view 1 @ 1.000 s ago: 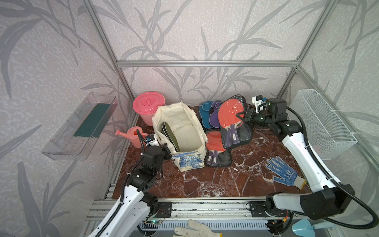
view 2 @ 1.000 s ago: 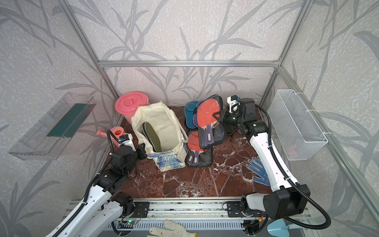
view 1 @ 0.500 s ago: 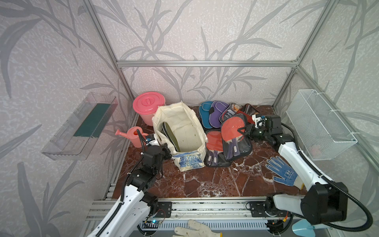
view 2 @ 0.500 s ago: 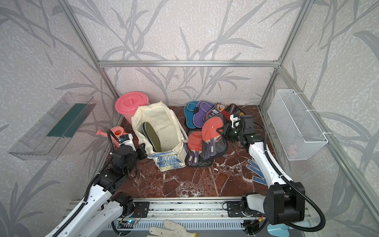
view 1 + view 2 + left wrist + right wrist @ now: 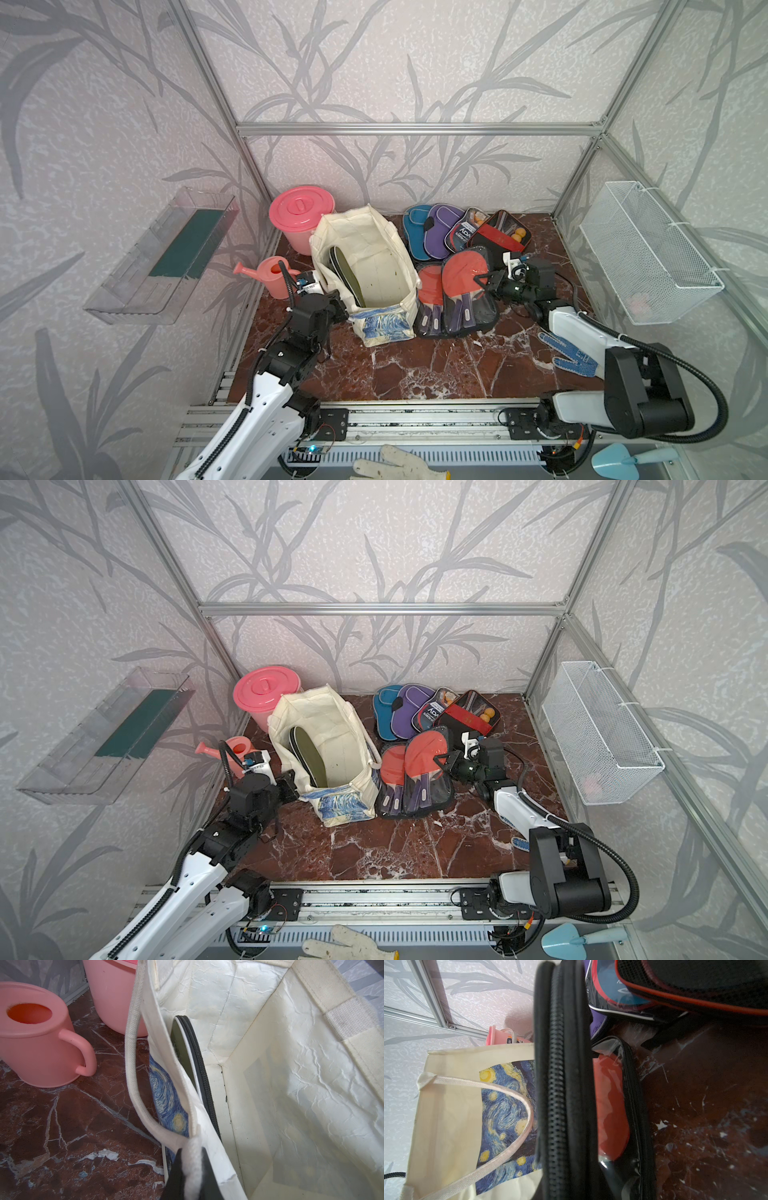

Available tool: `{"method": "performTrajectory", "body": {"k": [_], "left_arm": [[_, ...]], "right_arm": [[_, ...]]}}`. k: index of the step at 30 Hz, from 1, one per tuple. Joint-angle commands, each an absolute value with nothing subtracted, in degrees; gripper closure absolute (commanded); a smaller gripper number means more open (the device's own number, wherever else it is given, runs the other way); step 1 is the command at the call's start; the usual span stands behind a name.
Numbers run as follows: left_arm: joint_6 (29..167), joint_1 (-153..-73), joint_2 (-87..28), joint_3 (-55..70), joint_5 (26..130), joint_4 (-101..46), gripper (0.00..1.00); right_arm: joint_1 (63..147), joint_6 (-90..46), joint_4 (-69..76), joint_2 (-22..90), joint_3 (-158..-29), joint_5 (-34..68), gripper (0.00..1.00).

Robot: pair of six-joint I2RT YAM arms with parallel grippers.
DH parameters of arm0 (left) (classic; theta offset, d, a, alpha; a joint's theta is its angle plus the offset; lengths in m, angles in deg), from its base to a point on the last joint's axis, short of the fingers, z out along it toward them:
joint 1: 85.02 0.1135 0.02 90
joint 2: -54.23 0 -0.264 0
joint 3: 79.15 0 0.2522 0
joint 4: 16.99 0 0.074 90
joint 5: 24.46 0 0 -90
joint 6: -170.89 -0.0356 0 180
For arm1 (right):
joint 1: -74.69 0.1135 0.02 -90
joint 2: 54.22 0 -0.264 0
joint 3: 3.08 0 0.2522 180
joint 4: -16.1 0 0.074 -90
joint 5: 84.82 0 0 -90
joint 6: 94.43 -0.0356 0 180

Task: Remove the ping pong set from the canvas bag
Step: Place the ping pong set at the ping pong set.

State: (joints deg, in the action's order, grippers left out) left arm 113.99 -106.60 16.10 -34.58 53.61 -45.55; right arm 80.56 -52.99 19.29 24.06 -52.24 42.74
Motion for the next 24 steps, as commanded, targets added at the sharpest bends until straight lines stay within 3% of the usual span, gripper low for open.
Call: {"method": "performTrajectory", "body": {"k": [1, 11, 16, 19, 24], "left_arm": [[113.3, -106.6, 16.1, -33.1, 53.9, -46.9, 1.00], [113.2, -106.6, 15.9, -33.1, 54.0, -46.7, 1.00], [113.1, -106.6, 15.6, -33.0, 54.1, -46.4, 1.00], [113.0, -106.6, 15.6, -33.0, 54.1, -46.3, 1.00], [112.9, -106.6, 15.5, -33.0, 54.2, -46.1, 1.00]], "right_arm": [[80.4, -54.2, 29.5, 25.0, -51.5, 44.1, 1.00], [79.0, -50.5, 27.9, 26.5, -48.6, 42.9, 0.99], [78.1, -48.5, 26.4, 26.3, -47.1, 42.2, 0.66], [77.6, -47.2, 25.0, 25.9, -46.7, 41.7, 0.55], [76.9, -45.6, 23.3, 25.6, -46.4, 41.0, 0.45]]}}
